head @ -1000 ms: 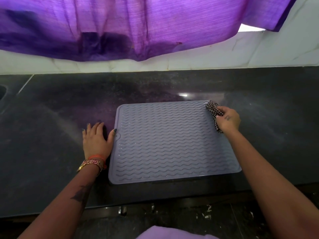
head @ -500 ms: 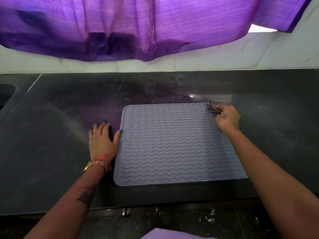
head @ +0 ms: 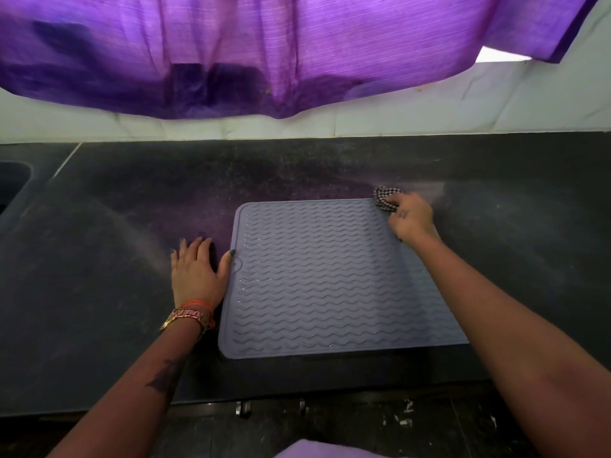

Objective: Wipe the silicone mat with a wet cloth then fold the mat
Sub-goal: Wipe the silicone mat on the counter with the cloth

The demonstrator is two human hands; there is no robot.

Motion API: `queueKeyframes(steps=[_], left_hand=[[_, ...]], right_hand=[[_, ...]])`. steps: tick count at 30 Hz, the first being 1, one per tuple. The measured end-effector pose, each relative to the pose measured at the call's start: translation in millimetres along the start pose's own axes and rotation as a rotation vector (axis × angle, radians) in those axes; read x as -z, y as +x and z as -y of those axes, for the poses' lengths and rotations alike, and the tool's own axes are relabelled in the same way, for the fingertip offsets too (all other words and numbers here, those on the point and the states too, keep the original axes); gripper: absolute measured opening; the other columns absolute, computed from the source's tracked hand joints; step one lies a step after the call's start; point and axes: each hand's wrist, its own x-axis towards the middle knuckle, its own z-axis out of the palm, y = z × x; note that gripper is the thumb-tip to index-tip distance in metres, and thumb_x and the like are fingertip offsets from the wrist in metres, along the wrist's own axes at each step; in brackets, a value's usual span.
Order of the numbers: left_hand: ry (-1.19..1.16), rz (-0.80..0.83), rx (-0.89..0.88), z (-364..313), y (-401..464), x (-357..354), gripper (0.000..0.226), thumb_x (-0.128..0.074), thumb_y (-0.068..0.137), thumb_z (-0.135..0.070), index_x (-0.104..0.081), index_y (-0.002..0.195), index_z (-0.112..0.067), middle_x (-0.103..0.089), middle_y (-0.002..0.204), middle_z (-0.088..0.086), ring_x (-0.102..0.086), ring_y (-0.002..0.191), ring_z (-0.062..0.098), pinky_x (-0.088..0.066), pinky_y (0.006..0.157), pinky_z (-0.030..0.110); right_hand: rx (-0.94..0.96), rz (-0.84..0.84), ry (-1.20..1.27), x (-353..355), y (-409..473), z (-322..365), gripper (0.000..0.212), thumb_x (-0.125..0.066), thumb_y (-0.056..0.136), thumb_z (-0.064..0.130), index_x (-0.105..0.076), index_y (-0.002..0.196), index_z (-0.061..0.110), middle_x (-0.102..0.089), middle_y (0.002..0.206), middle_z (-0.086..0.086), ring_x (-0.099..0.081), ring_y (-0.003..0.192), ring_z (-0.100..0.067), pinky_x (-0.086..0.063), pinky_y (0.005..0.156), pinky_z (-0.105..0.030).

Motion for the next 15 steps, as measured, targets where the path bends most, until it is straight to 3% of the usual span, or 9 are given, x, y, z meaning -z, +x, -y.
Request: queueKeyframes(steps=[5,8,12,15], left_hand=[[0.000,-0.012,-0.010,-0.1,-0.3,-0.2,0.057,-0.045,0.090,-0.047,-0.052,0.127,-0.004,-0.048,0.137,0.017,-0.030,0.136,0.038,-0.016,0.115,0.050],[-0.002,-0.021,-0.014,0.2,-0.3,-0.1,0.055,-0.048,0.090,-0.045,-0.053,0.125,-0.003,-0.050,0.136,0.018,-0.032,0.134,0.040,-0.018,0.114,0.051],[-0.010,-0.031,-0.014,0.6,-0.7,-0.7,0.054,-0.051,0.090,-0.043,-0.054,0.123,-0.001,-0.051,0.135,0.019,-0.032,0.134,0.041,-0.019,0.113,0.052],[-0.017,-0.027,-0.007,0.4,-1.0,-0.4,0.055,-0.050,0.090,-0.044,-0.053,0.124,-0.002,-0.050,0.136,0.018,-0.031,0.134,0.040,-0.018,0.114,0.051]], right_hand=[[0.070,0.083,0.062,-5.8,-10.9,25.7,0.046,-0.051,0.082,0.001,-0.060,0.124,0.019,-0.056,0.125,-0.013,-0.055,0.110,-0.033,-0.043,0.093,-0.031],[0.013,0.187,0.272,-6.1,-21.8,45.3,0.042,-0.059,0.084,0.004,-0.062,0.122,0.022,-0.059,0.128,-0.006,-0.055,0.115,-0.023,-0.042,0.092,-0.023],[-0.235,0.418,1.145,-5.5,-55.2,66.9,0.039,-0.051,0.087,-0.008,-0.058,0.122,0.007,-0.063,0.119,-0.011,-0.061,0.101,-0.019,-0.050,0.080,-0.024],[-0.410,0.518,1.613,-4.3,-79.0,65.8,0.034,-0.041,0.093,-0.005,-0.051,0.123,0.007,-0.063,0.109,-0.011,-0.063,0.085,-0.018,-0.055,0.069,-0.025]])
